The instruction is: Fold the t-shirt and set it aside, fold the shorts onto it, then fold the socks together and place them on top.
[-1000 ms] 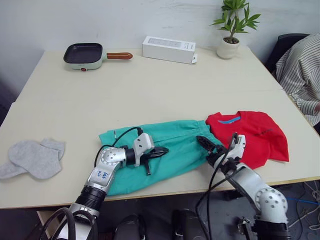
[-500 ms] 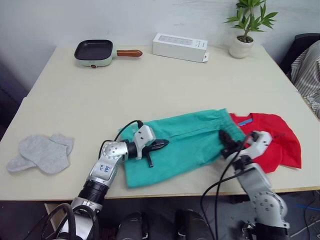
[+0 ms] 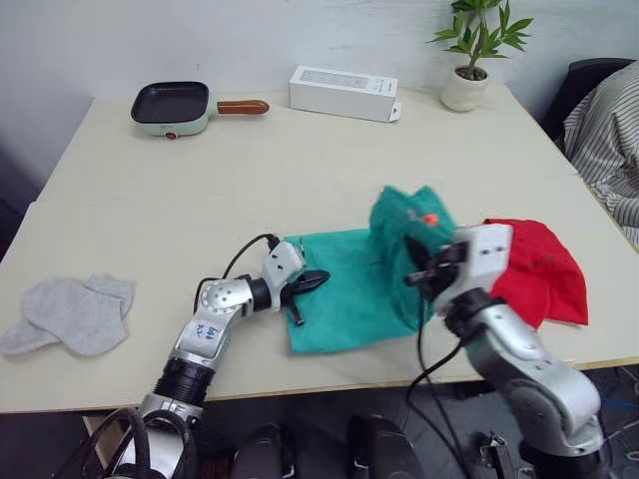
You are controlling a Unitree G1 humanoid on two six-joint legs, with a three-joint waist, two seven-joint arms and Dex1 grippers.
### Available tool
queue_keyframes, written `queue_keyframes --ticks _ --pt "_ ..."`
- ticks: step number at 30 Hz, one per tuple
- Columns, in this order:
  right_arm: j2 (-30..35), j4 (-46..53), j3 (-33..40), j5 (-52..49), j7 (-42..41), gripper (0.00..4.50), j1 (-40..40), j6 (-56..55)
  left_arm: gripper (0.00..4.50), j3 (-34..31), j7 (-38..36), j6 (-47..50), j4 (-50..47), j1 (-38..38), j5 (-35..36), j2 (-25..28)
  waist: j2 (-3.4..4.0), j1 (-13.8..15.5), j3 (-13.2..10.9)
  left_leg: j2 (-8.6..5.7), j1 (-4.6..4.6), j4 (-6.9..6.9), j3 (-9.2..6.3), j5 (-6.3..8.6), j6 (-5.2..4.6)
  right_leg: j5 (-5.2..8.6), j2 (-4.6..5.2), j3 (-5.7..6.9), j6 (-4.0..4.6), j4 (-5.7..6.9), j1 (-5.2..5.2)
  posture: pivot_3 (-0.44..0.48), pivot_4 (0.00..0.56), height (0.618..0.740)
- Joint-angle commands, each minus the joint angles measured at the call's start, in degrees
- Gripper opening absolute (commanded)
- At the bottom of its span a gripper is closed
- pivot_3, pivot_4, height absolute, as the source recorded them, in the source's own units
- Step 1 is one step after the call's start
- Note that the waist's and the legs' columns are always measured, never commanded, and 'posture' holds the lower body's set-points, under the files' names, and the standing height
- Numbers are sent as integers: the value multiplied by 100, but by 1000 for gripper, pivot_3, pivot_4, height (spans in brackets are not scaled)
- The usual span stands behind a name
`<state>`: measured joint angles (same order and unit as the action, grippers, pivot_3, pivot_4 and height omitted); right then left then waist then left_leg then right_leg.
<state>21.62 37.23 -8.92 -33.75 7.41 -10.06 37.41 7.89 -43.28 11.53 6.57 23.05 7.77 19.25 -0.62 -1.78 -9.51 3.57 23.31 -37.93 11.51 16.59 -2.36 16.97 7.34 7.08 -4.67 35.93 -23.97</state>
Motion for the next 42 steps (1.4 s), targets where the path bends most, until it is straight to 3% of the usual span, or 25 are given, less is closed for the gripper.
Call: queue_keyframes --ticks 1,5,12,15,18,24,29,33,36,41,42 --pt "-369 -21 -692 345 -92 38 -220 272 0 -187 -47 310 -718 -293 264 191 -2 14 -1 0 0 1 0 0 3 2 -1 0 3 2 -2 0 150 740" --pt "-642 -390 -953 679 -324 38 -566 367 0 -242 -132 708 -1080 -523 403 438 -5 24 -5 -5 6 2 0 0 4 2 2 5 4 1 -4 0 150 740" --pt "-942 -874 -1112 644 -1078 38 -926 762 0 -238 -133 543 -765 -422 315 554 -8 17 -8 -5 8 0 3 -3 0 1 7 8 3 1 -7 0 150 740" --pt "-940 -848 -735 38 -1714 740 -987 1097 0 -288 -131 364 -597 -412 296 586 -8 17 -8 -4 10 3 4 -1 4 1 4 11 3 4 -12 0 150 740" --pt "-765 -828 -291 -635 -2291 1743 -1091 1529 0 -424 -258 249 -509 -438 414 689 -8 2 -8 -4 11 4 5 1 2 1 3 12 3 3 -13 0 150 740" --pt "503 -594 755 -2565 -4140 3863 -1085 2303 0 -1133 -1401 793 -874 -805 1415 1637 -7 5 -19 -1 10 4 1 7 -6 3 6 15 6 0 -14 0 150 740" --pt "1185 -1059 1435 -3049 -5032 3863 -980 2158 0 -1579 -2038 1352 -1312 -1147 1998 2498 -7 18 -34 -2 10 8 1 14 -4 4 8 17 8 -6 -15 0 150 740" --pt "1203 -2012 1217 -1682 -5543 2948 -1316 782 0 -1761 -2042 1577 -1659 -890 2420 2528 -4 19 -48 -4 10 8 7 15 1 4 11 18 8 -12 -14 0 150 740" --pt "1069 -2883 667 -370 -6044 1876 -1624 -768 0 -1451 -1557 1602 -1802 -284 2490 1863 -6 50 -52 -9 10 6 12 18 27 3 12 19 7 -11 -11 0 150 740" --pt "577 -4541 22 790 -6963 107 -2353 -2625 0 -206 -1217 1041 -1329 265 1452 971 -6 1 -53 -27 2 4 23 -10 -4 -7 -20 33 -12 6 -5 0 150 740" --pt "447 -4859 -53 917 -7107 29 -2500 -2865 0 -33 -1113 1028 -1188 299 1297 843 -5 -23 -54 -25 -3 4 39 -11 -4 -8 -32 38 -14 5 -6 0 150 740"
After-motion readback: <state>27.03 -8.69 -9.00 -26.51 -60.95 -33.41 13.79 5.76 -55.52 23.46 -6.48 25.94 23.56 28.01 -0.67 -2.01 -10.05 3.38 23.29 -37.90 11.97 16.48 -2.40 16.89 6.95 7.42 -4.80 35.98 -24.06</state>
